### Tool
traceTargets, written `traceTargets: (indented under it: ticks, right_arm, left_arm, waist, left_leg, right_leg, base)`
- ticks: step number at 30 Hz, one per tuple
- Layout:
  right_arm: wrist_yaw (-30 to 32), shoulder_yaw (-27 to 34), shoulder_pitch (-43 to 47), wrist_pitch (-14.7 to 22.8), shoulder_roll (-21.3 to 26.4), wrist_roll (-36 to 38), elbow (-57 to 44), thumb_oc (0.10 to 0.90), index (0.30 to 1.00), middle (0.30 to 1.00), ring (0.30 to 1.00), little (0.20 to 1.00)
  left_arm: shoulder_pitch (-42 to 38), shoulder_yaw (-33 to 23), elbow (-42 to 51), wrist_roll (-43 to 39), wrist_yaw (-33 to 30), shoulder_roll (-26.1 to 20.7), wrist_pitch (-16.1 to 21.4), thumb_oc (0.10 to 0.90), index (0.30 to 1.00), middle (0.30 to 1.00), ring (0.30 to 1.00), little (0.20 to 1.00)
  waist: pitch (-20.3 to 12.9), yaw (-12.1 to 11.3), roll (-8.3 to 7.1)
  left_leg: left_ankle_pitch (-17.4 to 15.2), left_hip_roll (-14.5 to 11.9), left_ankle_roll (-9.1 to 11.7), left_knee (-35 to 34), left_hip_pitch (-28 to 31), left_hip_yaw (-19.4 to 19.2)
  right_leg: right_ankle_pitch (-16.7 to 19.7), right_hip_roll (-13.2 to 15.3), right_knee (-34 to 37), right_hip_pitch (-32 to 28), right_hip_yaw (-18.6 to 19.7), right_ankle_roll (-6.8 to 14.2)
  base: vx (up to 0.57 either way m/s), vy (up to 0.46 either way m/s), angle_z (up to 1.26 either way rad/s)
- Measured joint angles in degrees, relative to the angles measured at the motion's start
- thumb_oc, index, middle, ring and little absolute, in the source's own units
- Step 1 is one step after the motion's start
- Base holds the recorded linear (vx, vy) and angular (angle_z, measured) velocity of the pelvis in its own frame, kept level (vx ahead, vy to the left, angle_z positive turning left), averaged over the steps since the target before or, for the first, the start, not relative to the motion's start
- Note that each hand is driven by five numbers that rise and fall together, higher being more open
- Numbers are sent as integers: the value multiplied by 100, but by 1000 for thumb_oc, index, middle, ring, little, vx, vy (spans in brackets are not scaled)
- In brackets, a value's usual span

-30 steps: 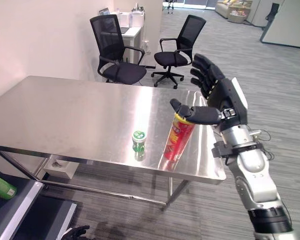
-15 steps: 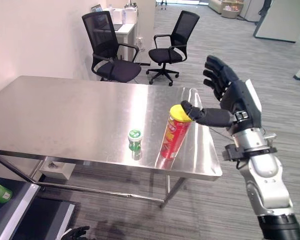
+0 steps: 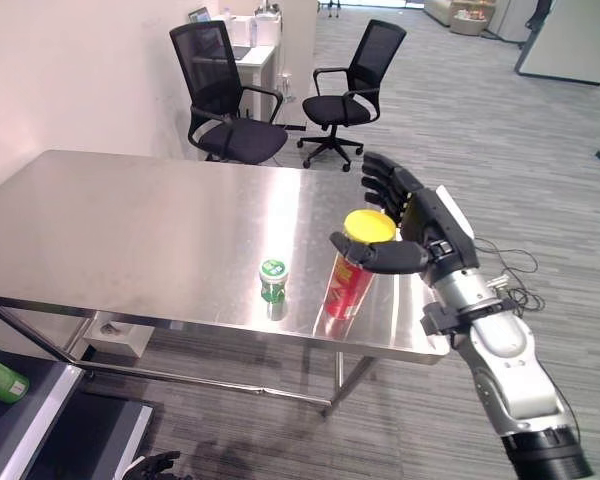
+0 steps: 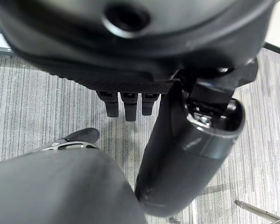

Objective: Put the goods on the table back onto the shelves and tidy them up.

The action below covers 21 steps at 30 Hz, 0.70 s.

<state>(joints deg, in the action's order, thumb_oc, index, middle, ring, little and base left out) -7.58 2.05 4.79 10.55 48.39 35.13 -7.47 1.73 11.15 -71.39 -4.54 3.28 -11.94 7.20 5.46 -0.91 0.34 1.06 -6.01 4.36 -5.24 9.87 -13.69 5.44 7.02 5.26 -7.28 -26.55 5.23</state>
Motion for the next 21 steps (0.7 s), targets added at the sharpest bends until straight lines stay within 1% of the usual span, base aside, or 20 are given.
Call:
traceTargets:
  ticks: [5,9,14,21]
  right_arm:
    - [3,41,-115,-2,0,-29,0,800,900,900,900,900]
    - [6,41,-189,-133,-1,-114,3,800,900,900,900,900]
    - [6,27,-188,-166,-1,-114,3,800,900,900,900,900]
    - [4,-59,-188,-209,-1,-115,30,800,900,900,900,900]
  left_arm:
    - [3,-10,0,0,4,0,0,800,900,900,900,900]
    - [4,-11,-4,-5,7,-3,-1,800,900,900,900,900]
    - [2,-8,1,-18,14,-4,-1,800,900,900,900,900]
    - [11,-7,-6,-212,60,-13,-4,800,900,900,900,900]
  waist:
    - [3,8,-5]
    - [4,19,-6]
    - [6,2,-10]
    - [14,-30,-23]
  left_leg:
    - [0,2,0,0,5,0]
    - [0,2,0,0,2,2]
    - [0,1,0,0,0,4]
    - [0,0,0,0,-4,11]
  right_leg:
    - [0,0,0,-7,0,0]
    - [0,5,0,-6,-1,0]
    - [0,6,0,-6,-3,0]
    - [0,5,0,-6,-9,1]
  base:
    - [0,0,0]
    - [0,0,0]
    - [0,0,0]
    - [0,0,0]
